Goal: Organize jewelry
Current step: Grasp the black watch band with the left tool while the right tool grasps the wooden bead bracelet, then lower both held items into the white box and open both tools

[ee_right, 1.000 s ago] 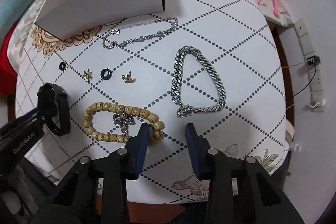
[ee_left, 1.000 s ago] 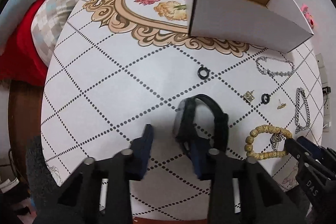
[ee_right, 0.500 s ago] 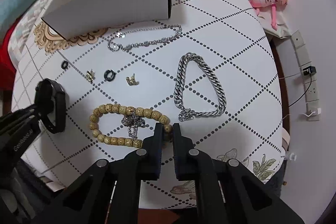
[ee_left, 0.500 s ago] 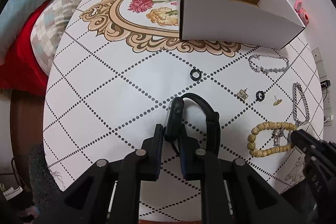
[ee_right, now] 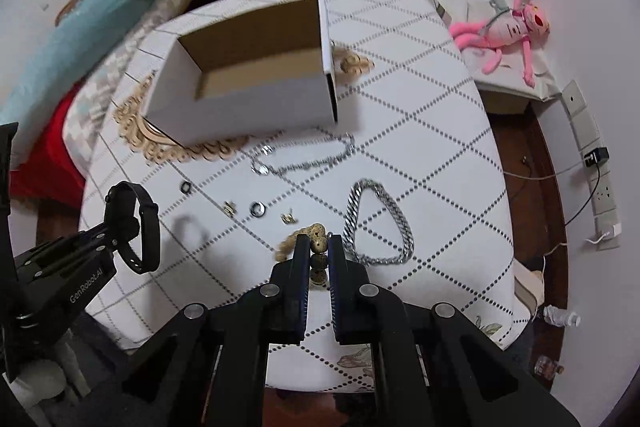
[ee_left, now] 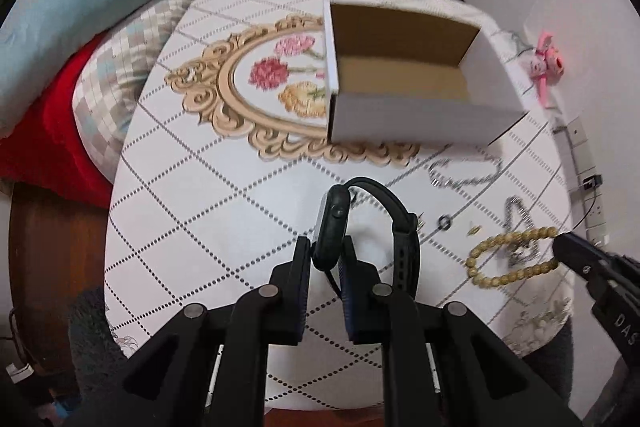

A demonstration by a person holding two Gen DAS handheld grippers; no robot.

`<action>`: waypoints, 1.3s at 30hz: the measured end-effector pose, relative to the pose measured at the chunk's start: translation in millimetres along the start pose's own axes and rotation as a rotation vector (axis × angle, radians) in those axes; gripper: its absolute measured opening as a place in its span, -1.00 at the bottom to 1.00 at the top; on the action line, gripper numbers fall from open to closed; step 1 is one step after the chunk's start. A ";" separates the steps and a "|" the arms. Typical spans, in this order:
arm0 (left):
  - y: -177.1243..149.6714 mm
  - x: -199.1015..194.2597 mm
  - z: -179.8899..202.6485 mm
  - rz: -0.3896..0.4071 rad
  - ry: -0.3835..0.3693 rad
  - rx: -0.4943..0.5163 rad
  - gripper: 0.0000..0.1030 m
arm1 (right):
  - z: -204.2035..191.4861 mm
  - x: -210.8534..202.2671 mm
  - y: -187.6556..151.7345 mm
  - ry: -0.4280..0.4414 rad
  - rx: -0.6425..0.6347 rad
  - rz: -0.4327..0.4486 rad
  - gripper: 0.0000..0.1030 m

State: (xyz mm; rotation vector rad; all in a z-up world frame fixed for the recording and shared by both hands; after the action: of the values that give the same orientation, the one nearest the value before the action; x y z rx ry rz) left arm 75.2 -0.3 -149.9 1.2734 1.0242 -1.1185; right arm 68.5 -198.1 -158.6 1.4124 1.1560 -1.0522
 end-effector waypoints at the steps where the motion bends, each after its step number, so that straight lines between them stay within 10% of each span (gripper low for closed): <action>1: 2.9 -6.9 1.0 0.011 -0.009 -0.001 -0.78 | 3.6 -2.7 5.3 0.008 -0.004 0.002 -0.82; 15: 95.0 -40.9 18.1 0.085 -0.090 0.049 -0.78 | -16.5 -75.4 94.5 0.137 -0.105 0.162 -0.82; 28: 173.8 9.9 23.0 -0.054 -0.078 0.051 -0.65 | -23.8 -19.2 183.6 0.175 -0.099 0.065 -0.82; 31: 181.7 11.8 18.1 -0.059 -0.082 0.028 -0.37 | -22.7 -1.5 195.1 0.215 -0.092 0.007 -0.81; 32: 182.6 9.6 14.3 -0.048 -0.086 0.013 0.01 | -22.3 6.0 198.3 0.208 -0.096 -0.019 -0.79; 36: 181.3 2.1 5.1 0.002 -0.035 -0.015 0.64 | -14.3 22.4 198.2 0.179 -0.080 -0.067 0.13; 39: 171.9 4.3 -1.3 0.027 0.017 -0.019 0.87 | -8.6 23.9 191.7 0.117 -0.087 -0.051 0.22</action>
State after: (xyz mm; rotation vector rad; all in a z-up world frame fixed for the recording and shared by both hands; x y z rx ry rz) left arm 244.9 -3.3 -123.0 1.2800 1.0254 -1.0766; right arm 261.7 -197.3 -149.7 1.3975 1.3134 -0.9531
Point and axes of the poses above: each gripper's, at about its wrist camera, not at the fingertips, and x roughly the way its jaws point, z to its right, y to its top, the point moved 2 cm from there along x, roughly the way its jaws point, and after that the axes turned 8 degrees about -z, right-handed, at the moved point
